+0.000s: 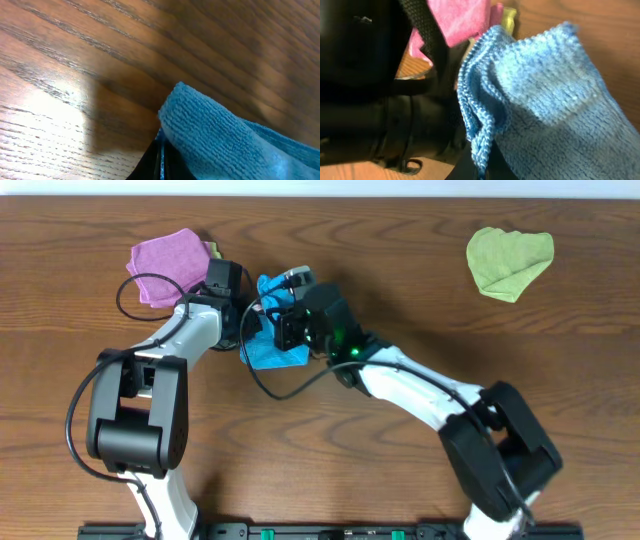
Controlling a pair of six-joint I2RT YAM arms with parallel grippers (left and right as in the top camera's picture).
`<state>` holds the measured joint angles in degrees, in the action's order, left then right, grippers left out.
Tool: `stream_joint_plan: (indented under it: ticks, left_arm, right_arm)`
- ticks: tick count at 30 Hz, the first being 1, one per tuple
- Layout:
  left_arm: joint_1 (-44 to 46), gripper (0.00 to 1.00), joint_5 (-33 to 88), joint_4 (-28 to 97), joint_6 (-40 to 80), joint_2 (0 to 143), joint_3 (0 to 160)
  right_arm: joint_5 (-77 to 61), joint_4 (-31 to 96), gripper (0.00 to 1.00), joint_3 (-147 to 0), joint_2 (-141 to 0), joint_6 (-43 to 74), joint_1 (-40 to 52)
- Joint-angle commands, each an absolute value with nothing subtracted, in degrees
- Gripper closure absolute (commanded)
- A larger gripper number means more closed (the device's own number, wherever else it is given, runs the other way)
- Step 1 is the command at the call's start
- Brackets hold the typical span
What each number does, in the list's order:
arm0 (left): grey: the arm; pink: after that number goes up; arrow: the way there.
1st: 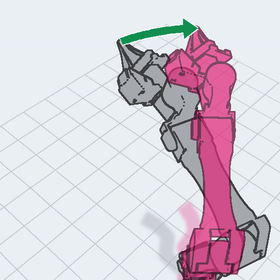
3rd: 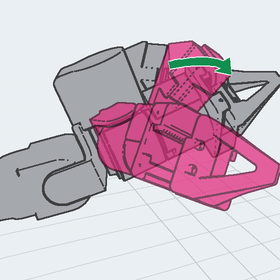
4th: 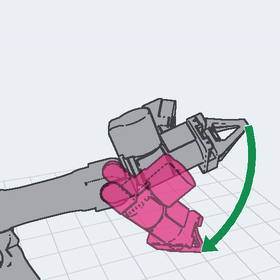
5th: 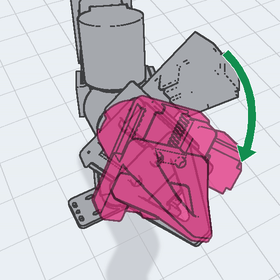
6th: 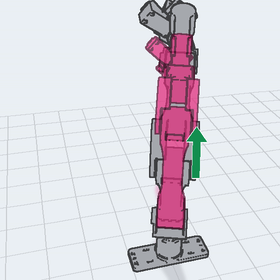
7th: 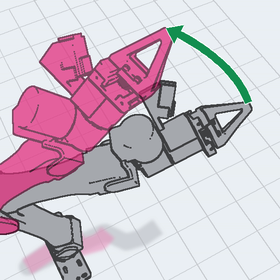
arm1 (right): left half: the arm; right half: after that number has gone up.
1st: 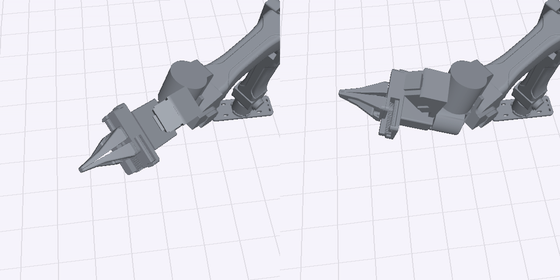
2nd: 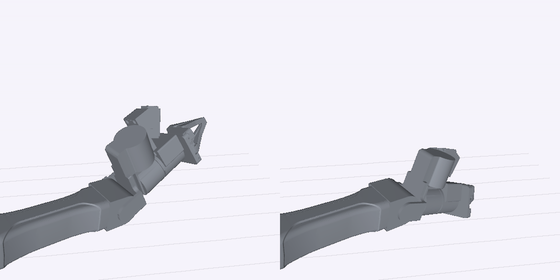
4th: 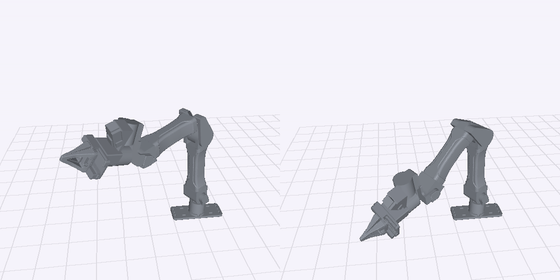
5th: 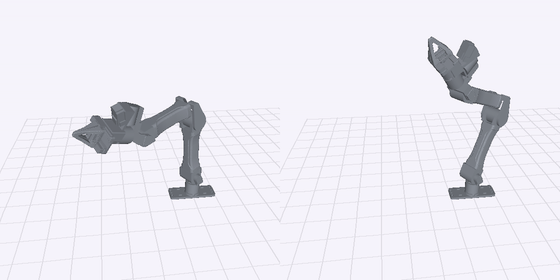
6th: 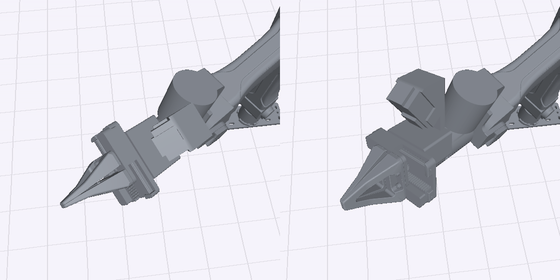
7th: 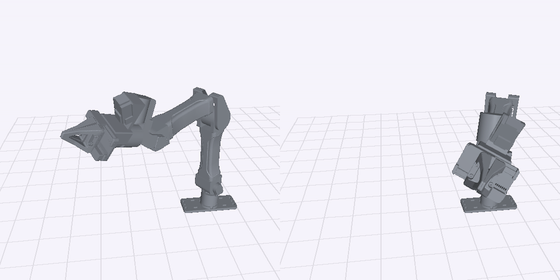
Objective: Fold the cloth
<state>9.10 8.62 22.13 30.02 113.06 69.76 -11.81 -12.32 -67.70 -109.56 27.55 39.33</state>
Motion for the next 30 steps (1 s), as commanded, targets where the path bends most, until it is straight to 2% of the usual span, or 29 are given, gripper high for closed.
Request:
stream_joint_plan:
  ticks: [1, 18, 30]
  left_arm:
    - [8.99, 0.94, 8.99, 22.26, 30.48, 114.10, 69.06]
    - [4.80, 0.94, 2.28, 26.74, 25.87, 105.21, 69.28]
    - [4.71, 0.94, -1.08, 28.42, 25.69, 99.92, 69.28]
  right_arm:
    - [-12.95, -10.41, 0.99, -71.66, -112.57, 26.68, 40.38]
    - [-12.86, -7.90, 0.99, -72.64, -113.67, 25.36, 40.71]
    - [-12.86, -7.70, 0.99, -72.64, -118.52, 25.21, 44.25]
